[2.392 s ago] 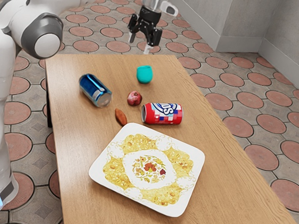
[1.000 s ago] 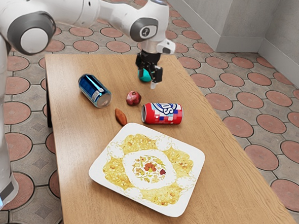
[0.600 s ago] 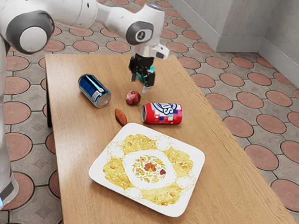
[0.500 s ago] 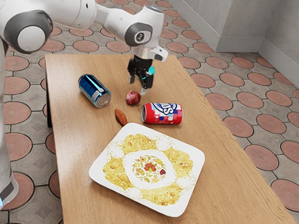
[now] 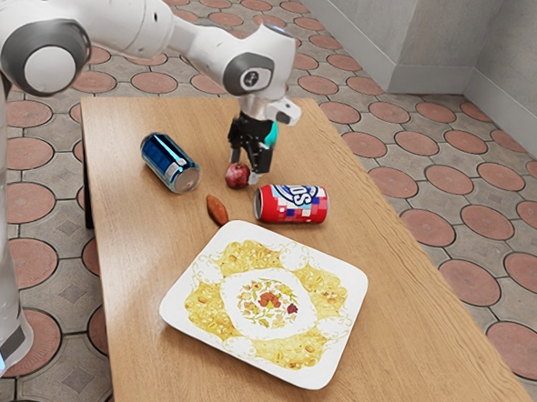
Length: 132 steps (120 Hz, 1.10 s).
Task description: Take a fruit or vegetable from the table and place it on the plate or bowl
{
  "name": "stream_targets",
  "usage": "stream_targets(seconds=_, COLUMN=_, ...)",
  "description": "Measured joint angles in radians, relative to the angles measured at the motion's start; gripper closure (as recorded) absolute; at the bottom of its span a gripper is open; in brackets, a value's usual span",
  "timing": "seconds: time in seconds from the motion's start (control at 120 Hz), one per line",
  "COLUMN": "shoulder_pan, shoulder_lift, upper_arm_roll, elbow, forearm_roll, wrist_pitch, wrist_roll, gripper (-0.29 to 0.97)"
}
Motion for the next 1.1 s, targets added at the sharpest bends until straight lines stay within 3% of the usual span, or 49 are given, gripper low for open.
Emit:
stream_targets(seconds=0.392, shoulder_pan=0.003, shoulder_lift=-0.02, upper_arm_roll=0.0, elbow=-0.033, forearm_roll=0.001, wrist_pitch=0.006, wrist_roll=0.01, gripper=0.02)
stream_targets(seconds=0.608, shoulder_pan=0.005, shoulder_lift=-0.016, upper_arm_roll=0.0, elbow=-0.034, forearm_roll=0.0, wrist_pitch=0.01, wrist_roll=0.013, gripper=0.13)
stream_targets(seconds=0.817, shoulder_pan=0.007, shoulder_lift=-0.011, upper_arm_roll=0.002, elbow=-0.034, forearm_roll=0.003, wrist_pitch=0.014, wrist_roll=0.012, gripper=0.33)
stream_targets(seconds=1.1, shoulder_pan=0.014, shoulder_lift=-0.01, upper_arm_roll=0.009, elbow=-0.028, forearm_roll=0.01, wrist_pitch=0.01, wrist_roll=0.006, gripper=0.35)
